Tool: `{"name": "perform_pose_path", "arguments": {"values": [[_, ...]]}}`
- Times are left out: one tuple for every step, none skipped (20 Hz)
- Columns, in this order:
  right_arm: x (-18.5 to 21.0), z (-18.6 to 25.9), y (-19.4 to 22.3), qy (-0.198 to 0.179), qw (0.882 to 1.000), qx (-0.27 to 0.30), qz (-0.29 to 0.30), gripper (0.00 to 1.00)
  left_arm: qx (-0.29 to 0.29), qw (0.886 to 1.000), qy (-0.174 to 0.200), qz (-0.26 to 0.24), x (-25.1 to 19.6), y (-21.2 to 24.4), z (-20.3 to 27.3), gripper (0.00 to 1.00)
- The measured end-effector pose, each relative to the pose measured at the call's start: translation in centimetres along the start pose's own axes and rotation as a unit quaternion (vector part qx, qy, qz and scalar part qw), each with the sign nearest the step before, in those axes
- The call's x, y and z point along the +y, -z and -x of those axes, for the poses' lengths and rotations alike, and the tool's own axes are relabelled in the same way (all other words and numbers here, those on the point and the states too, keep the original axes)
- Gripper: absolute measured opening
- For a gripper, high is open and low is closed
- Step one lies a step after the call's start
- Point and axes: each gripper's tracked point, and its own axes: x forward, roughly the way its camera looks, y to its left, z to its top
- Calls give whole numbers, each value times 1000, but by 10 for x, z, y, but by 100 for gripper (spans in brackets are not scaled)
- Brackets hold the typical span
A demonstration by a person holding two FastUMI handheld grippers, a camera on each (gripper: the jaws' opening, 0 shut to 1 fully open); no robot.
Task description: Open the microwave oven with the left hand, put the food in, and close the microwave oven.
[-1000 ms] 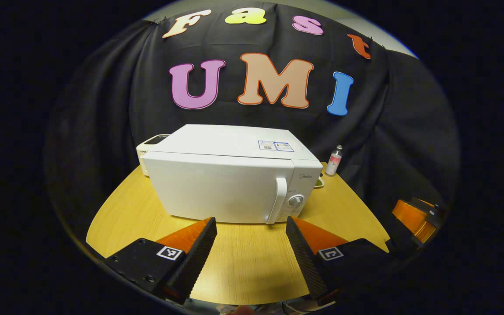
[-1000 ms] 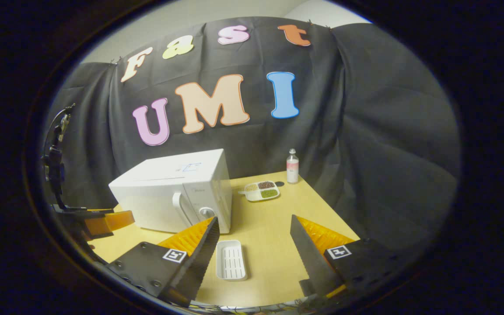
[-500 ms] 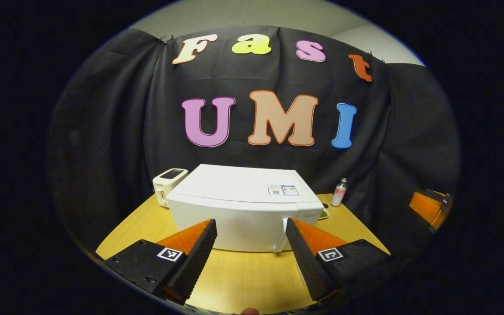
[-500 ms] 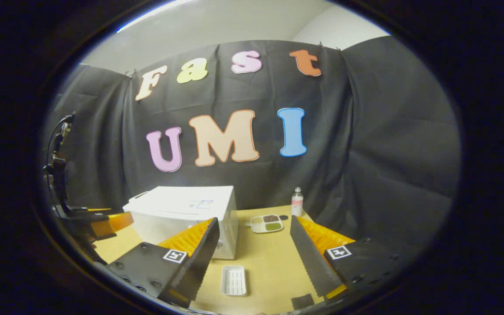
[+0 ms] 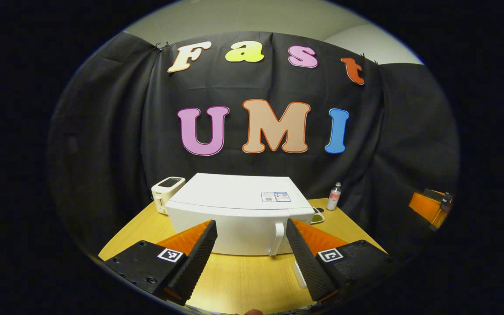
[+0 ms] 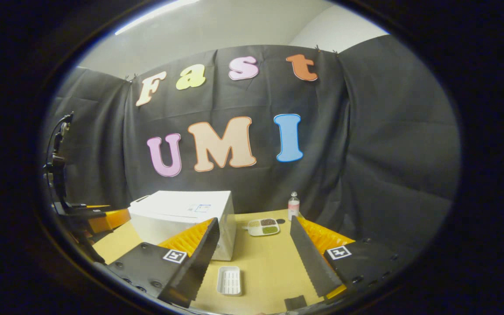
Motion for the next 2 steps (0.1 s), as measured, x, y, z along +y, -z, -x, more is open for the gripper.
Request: {"name": "perform_pose_path", "arguments": {"values": [[-2, 1, 0, -2, 1000, 1, -1, 99, 2, 1000, 2, -2, -5, 0, 0, 96], [-3, 2, 1, -4, 1000, 1, -2, 99, 3, 1000, 5, -3, -9, 2, 1, 96]]}}
